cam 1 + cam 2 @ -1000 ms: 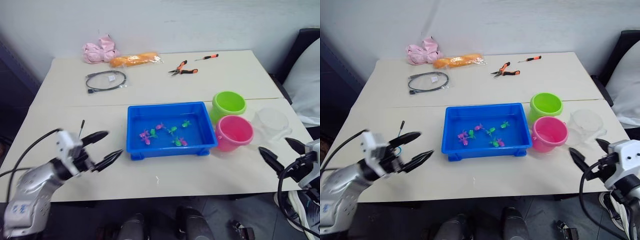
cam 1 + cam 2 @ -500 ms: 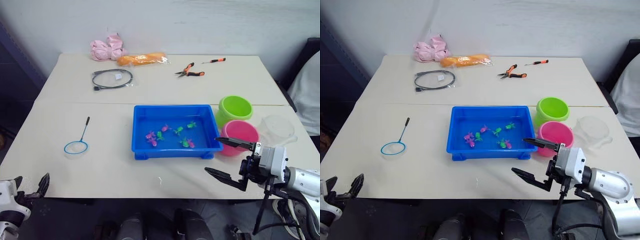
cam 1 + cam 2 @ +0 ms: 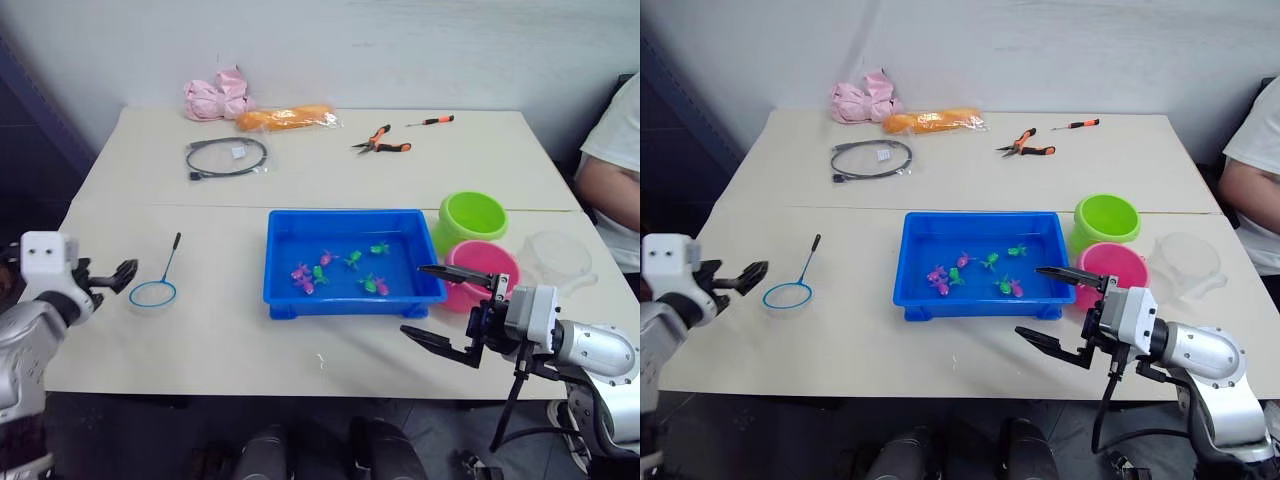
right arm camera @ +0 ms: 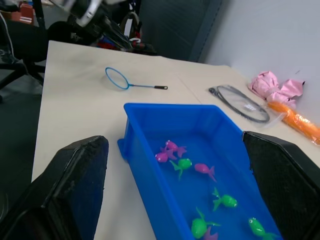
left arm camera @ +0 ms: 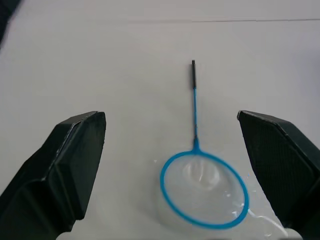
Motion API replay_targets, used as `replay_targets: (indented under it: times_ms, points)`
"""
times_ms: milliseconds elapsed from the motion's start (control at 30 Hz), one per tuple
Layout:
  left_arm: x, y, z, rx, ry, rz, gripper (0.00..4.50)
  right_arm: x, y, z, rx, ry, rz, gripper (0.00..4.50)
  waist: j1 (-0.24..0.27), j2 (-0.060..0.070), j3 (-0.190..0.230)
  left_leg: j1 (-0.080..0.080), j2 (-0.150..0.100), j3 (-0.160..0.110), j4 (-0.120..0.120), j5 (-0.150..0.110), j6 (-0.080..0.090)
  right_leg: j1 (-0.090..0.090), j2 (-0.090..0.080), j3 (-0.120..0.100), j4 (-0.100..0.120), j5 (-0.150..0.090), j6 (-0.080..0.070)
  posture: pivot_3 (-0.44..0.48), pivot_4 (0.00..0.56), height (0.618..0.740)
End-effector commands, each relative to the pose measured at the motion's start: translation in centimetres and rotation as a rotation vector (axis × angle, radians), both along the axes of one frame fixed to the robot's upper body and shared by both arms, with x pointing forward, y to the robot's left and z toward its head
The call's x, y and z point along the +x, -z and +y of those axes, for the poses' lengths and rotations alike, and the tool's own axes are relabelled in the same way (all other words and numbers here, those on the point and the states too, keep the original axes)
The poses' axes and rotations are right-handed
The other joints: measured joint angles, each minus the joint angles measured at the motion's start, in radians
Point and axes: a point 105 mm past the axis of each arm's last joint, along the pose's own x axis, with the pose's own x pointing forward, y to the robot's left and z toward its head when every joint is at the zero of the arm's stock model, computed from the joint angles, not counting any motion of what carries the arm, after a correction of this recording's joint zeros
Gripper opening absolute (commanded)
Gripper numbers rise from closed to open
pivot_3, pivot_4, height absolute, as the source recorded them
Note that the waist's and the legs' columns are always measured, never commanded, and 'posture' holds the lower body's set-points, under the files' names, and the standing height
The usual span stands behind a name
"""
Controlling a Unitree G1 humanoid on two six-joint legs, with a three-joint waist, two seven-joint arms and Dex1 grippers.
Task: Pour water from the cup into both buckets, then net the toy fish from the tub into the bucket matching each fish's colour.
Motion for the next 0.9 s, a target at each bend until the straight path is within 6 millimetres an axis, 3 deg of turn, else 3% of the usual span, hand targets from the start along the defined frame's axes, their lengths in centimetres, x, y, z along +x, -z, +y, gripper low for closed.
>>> replay_targets:
  times_ms: [33, 133, 233, 400, 467, 500, 533, 600, 633, 700, 800, 900]
  points:
    - [2.4, 2.5, -0.3, 0.011, 0.003, 0.102, 4.50, -0.7, -1.2, 0.1, -0.007, 0.028, -0.049, 4.46, 0.001, 0.000, 0.000, 0.000, 0.000, 0.000, 0.000, 0.000, 0.000, 0.000, 0.001, 0.000, 0.000, 0.000, 0.000, 0.000, 0.150, 0.740]
    - [4.4, 3.9, -0.5, 0.010, -0.015, 0.154, 4.50, -0.9, -1.2, 0.0, -0.014, 0.066, -0.060, 4.46, 0.001, -0.002, 0.000, -0.001, 0.000, 0.002, 0.000, 0.000, 0.000, 0.000, 0.002, 0.000, 0.000, 0.000, 0.001, 0.000, 0.150, 0.740]
    - [5.1, 5.2, -1.6, -0.006, 0.023, 0.218, 4.50, -1.3, -1.4, -0.1, -0.012, 0.102, -0.059, 4.46, -0.002, -0.003, -0.001, -0.001, 0.000, 0.004, 0.001, 0.000, 0.000, -0.001, 0.003, -0.002, 0.001, 0.001, 0.001, 0.000, 0.150, 0.740]
    - [4.5, 7.3, -2.2, -0.032, 0.068, 0.314, 2.90, -1.8, -1.0, 0.0, -0.033, 0.108, -0.028, 4.50, 0.001, -0.003, -0.001, 0.001, 0.000, 0.006, 0.002, 0.000, 0.001, -0.001, 0.003, -0.004, 0.001, 0.001, 0.002, 0.000, 0.150, 0.740]
    - [4.1, 7.6, -2.0, -0.084, 0.067, 0.317, 1.93, -1.9, -1.0, 0.0, -0.035, 0.107, -0.010, 4.50, 0.001, -0.003, -0.001, 0.001, 0.000, 0.006, 0.003, 0.001, 0.001, -0.001, 0.002, -0.003, 0.001, 0.001, 0.002, 0.000, 0.150, 0.740]
    - [3.9, 7.5, -1.8, -0.104, 0.071, 0.313, 1.67, -1.9, -1.1, 0.0, -0.037, 0.107, -0.006, 4.50, 0.002, -0.003, -0.001, 0.001, 0.000, 0.006, 0.003, 0.001, 0.001, 0.000, 0.002, -0.002, 0.002, 0.001, 0.002, 0.000, 0.150, 0.740]
    - [3.9, 7.5, -1.8, -0.114, 0.074, 0.309, 1.05, -1.9, -1.1, 0.0, -0.039, 0.107, -0.006, 4.50, 0.002, -0.003, -0.001, 0.001, 0.000, 0.005, 0.003, 0.001, 0.001, 0.000, 0.002, -0.001, 0.002, 0.001, 0.002, 0.000, 0.150, 0.740]
    - [4.5, 5.2, -1.6, -0.129, 0.138, 0.185, 0.21, -1.6, -1.2, 0.1, -0.039, 0.096, 0.010, 4.50, 0.002, -0.003, -0.001, 0.001, 0.000, 0.005, 0.003, 0.001, 0.001, 0.000, 0.002, 0.000, 0.002, 0.001, 0.002, 0.000, 0.150, 0.740]
    - [4.8, 4.2, -1.5, -0.129, 0.165, 0.134, 0.03, -1.6, -1.2, 0.1, -0.039, 0.091, 0.017, 4.50, 0.002, -0.003, -0.001, 0.001, 0.000, 0.005, 0.003, 0.001, 0.001, 0.000, 0.002, 0.000, 0.002, 0.001, 0.002, 0.000, 0.150, 0.740]
    - [4.9, 0.7, -1.6, -0.121, 0.285, -0.017, 0.03, -1.5, -1.6, 0.3, -0.045, 0.065, 0.013, 4.50, 0.001, -0.004, 0.000, 0.000, 0.000, 0.004, 0.004, 0.001, 0.001, 0.000, 0.002, 0.000, 0.002, 0.001, 0.002, 0.000, 0.150, 0.740]
    - [3.0, -5.7, -3.4, -0.016, 0.614, -0.222, 0.03, -0.6, -3.0, 0.7, -0.001, 0.028, 0.041, 4.50, -0.009, -0.009, 0.003, -0.003, 0.002, 0.003, 0.007, 0.000, 0.000, -0.002, 0.002, 0.000, 0.002, 0.001, 0.001, 0.000, 0.150, 0.740]
    - [1.3, -9.3, -5.6, 0.130, 0.852, -0.321, 0.03, 0.4, -3.3, 1.3, -0.016, -0.012, 0.072, 4.50, -0.022, -0.008, 0.003, -0.003, 0.004, 0.003, 0.009, -0.001, -0.001, -0.002, 0.002, -0.001, 0.002, 0.000, 0.000, 0.000, 0.150, 0.740]
